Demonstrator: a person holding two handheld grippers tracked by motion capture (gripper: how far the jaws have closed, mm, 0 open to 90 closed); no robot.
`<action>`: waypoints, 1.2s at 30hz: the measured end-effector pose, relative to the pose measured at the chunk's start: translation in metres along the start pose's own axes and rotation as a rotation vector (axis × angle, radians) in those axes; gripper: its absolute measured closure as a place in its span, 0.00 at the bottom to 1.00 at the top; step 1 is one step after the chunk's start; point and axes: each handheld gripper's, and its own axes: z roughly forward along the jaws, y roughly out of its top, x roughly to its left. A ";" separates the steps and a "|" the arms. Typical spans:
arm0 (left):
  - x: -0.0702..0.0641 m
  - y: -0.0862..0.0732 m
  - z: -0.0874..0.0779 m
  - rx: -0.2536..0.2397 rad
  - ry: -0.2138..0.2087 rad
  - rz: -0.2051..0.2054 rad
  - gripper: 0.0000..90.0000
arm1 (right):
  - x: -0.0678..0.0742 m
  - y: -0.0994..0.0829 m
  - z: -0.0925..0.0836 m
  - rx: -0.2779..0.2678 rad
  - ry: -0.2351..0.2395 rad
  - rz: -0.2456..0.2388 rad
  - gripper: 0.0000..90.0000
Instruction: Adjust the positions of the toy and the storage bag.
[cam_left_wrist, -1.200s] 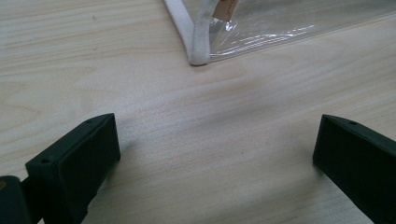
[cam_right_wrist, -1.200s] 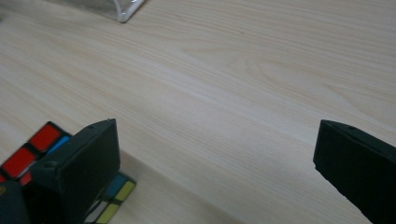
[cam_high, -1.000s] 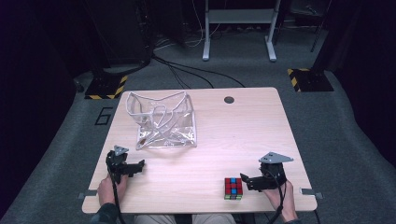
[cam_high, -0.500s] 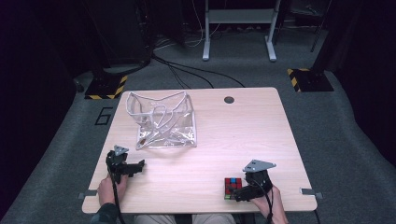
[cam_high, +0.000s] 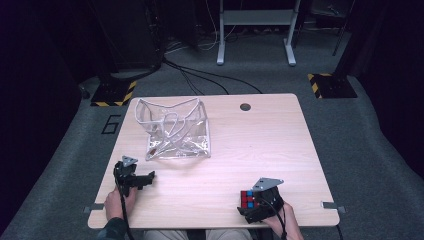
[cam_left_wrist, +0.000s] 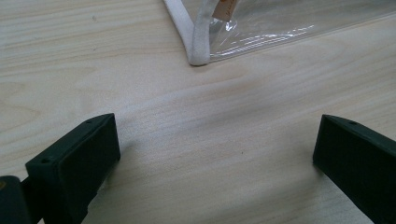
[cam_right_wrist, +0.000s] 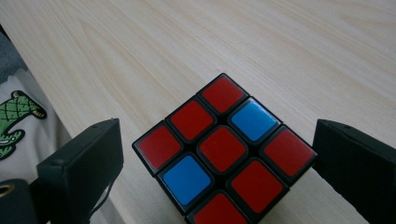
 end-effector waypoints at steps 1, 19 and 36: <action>0.000 0.000 0.000 0.000 0.000 0.000 0.00 | 0.001 0.000 0.001 0.008 0.003 -0.002 0.03; 0.000 0.000 0.000 0.002 0.000 -0.001 0.00 | -0.004 -0.010 0.009 0.011 0.010 -0.033 0.13; -0.001 0.000 0.000 0.000 -0.001 -0.009 0.00 | -0.007 -0.017 0.020 0.030 0.011 -0.024 0.13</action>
